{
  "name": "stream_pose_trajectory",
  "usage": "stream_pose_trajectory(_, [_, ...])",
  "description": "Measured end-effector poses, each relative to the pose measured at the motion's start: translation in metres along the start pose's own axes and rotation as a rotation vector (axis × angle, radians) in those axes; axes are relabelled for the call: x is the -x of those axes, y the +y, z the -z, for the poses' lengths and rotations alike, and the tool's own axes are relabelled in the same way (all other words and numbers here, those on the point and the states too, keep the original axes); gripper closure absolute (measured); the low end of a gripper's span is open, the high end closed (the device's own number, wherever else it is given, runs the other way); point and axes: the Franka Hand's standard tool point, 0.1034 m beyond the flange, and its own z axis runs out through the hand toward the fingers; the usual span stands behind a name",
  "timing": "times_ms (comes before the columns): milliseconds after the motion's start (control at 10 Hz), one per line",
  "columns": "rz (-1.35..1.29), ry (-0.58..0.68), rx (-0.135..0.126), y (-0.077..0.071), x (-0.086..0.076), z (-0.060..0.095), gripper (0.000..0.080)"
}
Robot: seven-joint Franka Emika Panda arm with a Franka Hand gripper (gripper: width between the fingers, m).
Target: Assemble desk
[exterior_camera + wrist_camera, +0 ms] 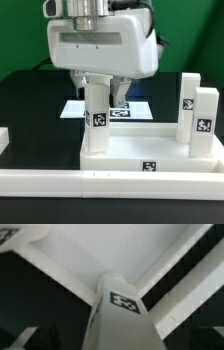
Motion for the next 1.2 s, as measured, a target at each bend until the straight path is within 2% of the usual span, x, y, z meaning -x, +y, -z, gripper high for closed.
stream_pose_trajectory(600, [0.554,0.006,0.013,-0.0061,-0.0019,0.0037,0.0151])
stream_pose_trajectory(1200, [0.947,0.003,0.024,-0.0031,-0.0043,0.0038,0.0151])
